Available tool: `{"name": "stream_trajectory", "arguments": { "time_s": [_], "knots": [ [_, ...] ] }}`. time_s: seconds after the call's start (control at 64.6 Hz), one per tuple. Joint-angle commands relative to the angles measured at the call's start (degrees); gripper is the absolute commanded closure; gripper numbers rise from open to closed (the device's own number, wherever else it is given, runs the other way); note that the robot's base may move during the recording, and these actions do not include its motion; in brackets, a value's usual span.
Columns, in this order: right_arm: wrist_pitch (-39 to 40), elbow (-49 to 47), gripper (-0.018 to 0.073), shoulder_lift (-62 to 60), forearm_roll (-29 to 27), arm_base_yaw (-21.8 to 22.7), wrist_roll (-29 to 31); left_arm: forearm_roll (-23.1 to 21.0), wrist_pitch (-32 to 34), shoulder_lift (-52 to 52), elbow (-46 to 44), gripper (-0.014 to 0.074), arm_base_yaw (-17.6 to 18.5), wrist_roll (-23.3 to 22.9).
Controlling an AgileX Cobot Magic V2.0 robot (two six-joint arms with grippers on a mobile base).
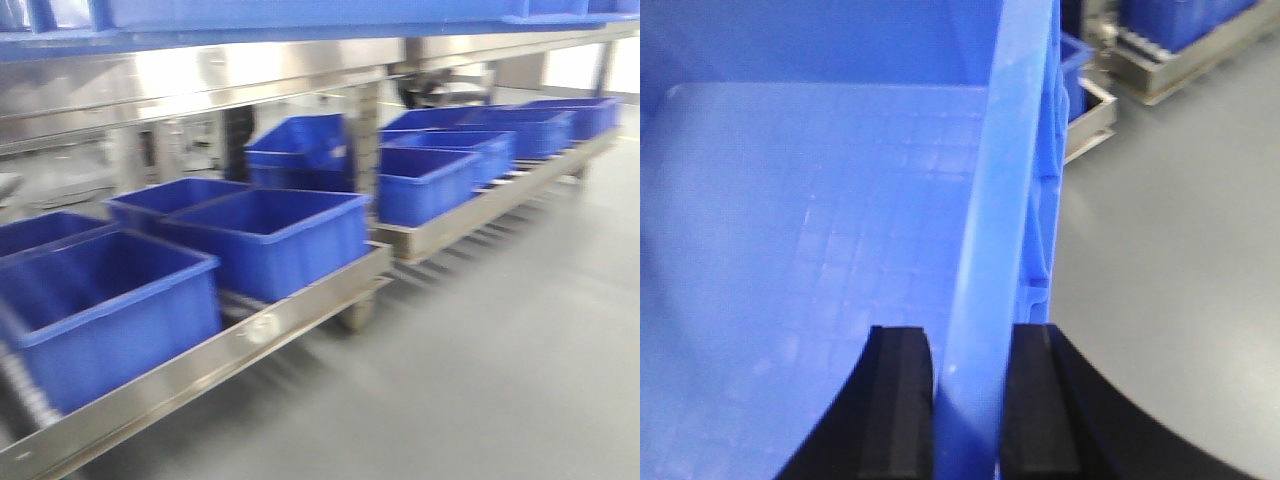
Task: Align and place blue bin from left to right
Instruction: 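Drive the base away from the rack holding the bin in both grippers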
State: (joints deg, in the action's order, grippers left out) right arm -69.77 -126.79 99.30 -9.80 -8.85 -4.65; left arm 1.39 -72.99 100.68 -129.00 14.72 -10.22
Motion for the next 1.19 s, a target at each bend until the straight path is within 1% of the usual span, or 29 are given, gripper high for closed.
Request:
{"name": "stream_trajectory", "arguments": {
  "time_s": [0.0,1.177],
  "knots": [
    [4.7,-0.7,0.0631,-1.7,0.5,0.1,0.9,0.4,3.8,-1.6,-1.0,0.0708,-0.2,0.6],
    [4.7,-0.7,0.0631,-1.7,0.5,0.1,0.9,0.4,3.8,-1.6,-1.0,0.0708,-0.2,0.6]
  ]
}}
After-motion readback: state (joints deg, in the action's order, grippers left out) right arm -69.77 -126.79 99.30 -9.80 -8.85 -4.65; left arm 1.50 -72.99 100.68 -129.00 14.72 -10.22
